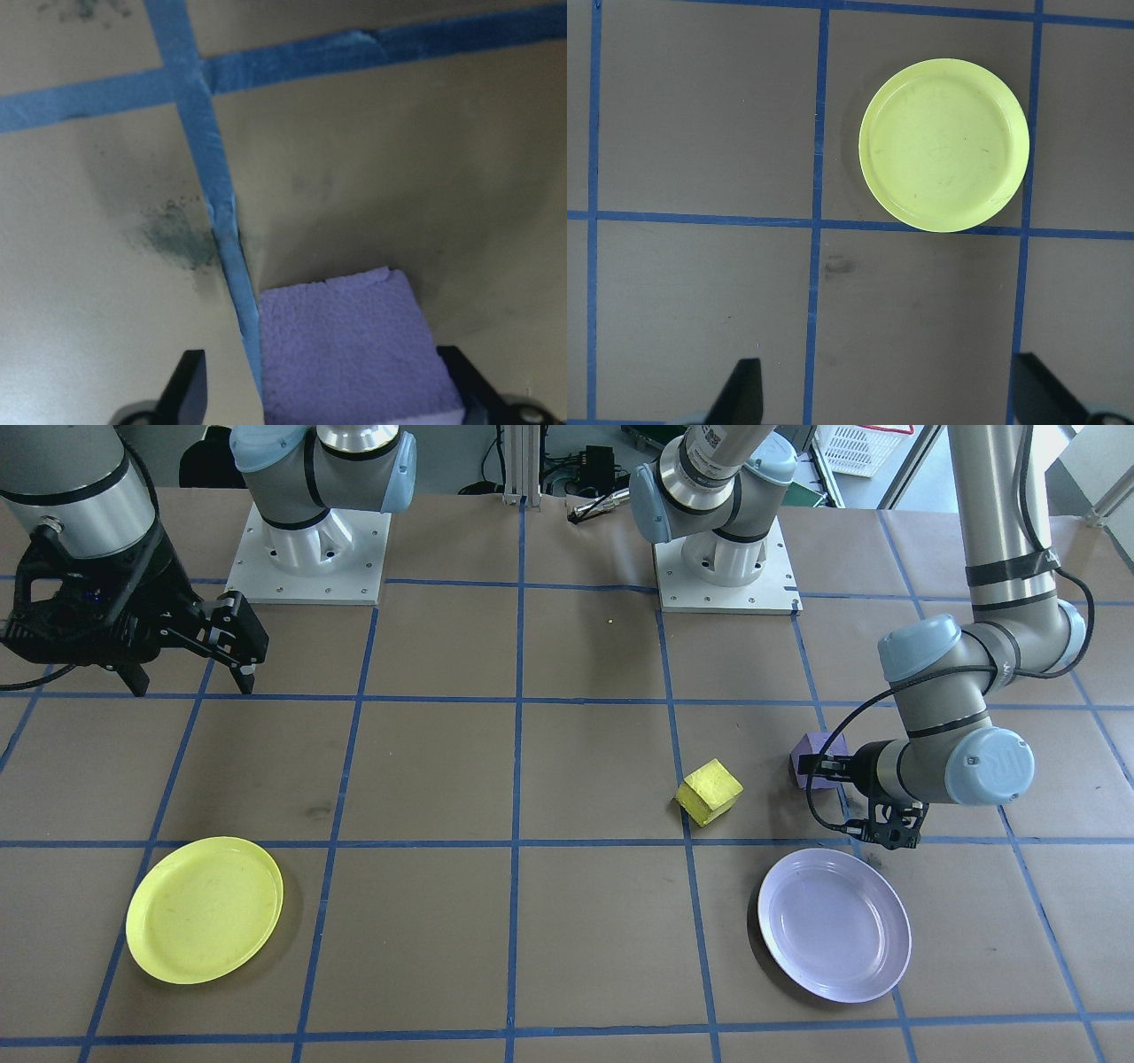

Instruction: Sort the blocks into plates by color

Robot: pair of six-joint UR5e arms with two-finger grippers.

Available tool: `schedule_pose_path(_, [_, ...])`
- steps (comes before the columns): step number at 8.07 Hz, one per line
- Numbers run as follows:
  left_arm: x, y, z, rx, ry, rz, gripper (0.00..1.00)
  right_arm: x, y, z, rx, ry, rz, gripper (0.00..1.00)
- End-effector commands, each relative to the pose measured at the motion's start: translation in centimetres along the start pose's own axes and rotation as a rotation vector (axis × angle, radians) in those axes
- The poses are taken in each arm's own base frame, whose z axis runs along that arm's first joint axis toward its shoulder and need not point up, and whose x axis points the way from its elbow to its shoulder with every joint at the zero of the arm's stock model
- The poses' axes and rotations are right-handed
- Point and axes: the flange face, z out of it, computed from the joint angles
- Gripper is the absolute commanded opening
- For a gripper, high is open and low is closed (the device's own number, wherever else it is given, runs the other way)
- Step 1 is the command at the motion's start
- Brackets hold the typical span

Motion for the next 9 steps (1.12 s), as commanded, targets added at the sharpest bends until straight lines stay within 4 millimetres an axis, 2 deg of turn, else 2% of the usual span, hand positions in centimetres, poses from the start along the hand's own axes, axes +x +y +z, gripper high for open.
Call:
schedule_pose_path(1, [0.23, -0.04, 0.32, -0.004, 0.022, -0.005, 0.91, 0.01, -0.02, -0.04, 0.001, 0.0, 0.0, 1.0])
schedule_pose_path(3, [0.55, 0.03, 0.51, -0.013, 0.051, -0.03, 1.0, 0.02, -0.02, -0.04, 0.001, 0.002, 0.0, 1.0])
schedule_pose_path(4, [0.4, 0.11, 0.45, -0.011, 0.052, -0.029, 0.98, -0.02, -0.03, -0.04, 0.002, -0.003, 0.005, 1.0])
schedule_pose_path(5, [0.34, 0.31, 0.1, -0.005, 0.048, -0.03, 0.92, -0.02, -0.03, -0.04, 0.002, -0.003, 0.005, 1.0])
schedule_pose_path(6, [0.26, 0.34, 0.1, -0.004, 0.049, -0.031, 0.82, -0.02, -0.03, -0.04, 0.002, -0.003, 0.003, 1.0])
schedule_pose_path(8, [0.25, 0.31, 0.03, -0.002, 0.049, -0.03, 0.55, 0.01, -0.08, 0.03, 0.001, 0.0, 0.0, 1.0])
schedule_pose_path(9, [0.25, 0.35, -0.04, -0.001, 0.049, -0.03, 0.53, 0.0, -0.02, 0.02, 0.001, 0.0, 0.001, 1.0])
